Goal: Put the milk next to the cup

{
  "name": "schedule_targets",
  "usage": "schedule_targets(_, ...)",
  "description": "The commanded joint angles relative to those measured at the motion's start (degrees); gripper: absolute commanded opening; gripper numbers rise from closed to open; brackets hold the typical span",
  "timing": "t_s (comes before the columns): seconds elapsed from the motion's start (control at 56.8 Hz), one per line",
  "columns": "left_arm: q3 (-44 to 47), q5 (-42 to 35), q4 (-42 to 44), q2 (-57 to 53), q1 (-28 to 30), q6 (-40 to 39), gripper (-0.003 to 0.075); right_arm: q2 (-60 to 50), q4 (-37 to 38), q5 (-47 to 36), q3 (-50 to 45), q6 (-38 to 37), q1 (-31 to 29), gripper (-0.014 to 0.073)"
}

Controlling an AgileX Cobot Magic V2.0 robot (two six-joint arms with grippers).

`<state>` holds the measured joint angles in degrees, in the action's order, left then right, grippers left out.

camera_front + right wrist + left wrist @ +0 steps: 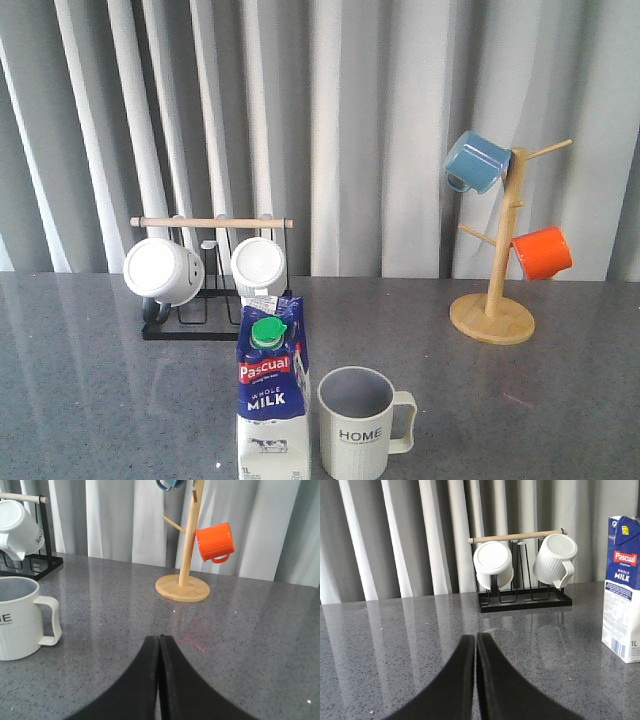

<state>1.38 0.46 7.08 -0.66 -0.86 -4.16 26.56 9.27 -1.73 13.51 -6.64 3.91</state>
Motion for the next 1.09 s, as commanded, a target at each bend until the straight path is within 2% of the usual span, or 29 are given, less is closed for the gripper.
schedule_targets(0.0,-1.2,-4.1,-0.5,-0.7,0.1,0.0,-0.0006,-6.3,-1.0,-4.1,-2.6,0.8,-0.2,-0.0008)
schedule_targets(0.211,-1.2,-4.1,-0.5,-0.7,0.1,0.0,-0.0006,-19.2,-3.3,1.7,-9.1,0.7,-0.2,-0.0008)
schedule_targets(0.405,-1.2,-4.1,-0.5,-0.7,0.1,0.0,-0.0006,-28.2,-6.1,0.8,-15.4,0.6,-0.2,-0.0008)
schedule_targets(1.074,-1.2,-4.0,-0.5,-0.7,0.1,0.0,-0.0006,-28.0,-6.7,-0.1,-15.7,0.3,-0.2,-0.0008)
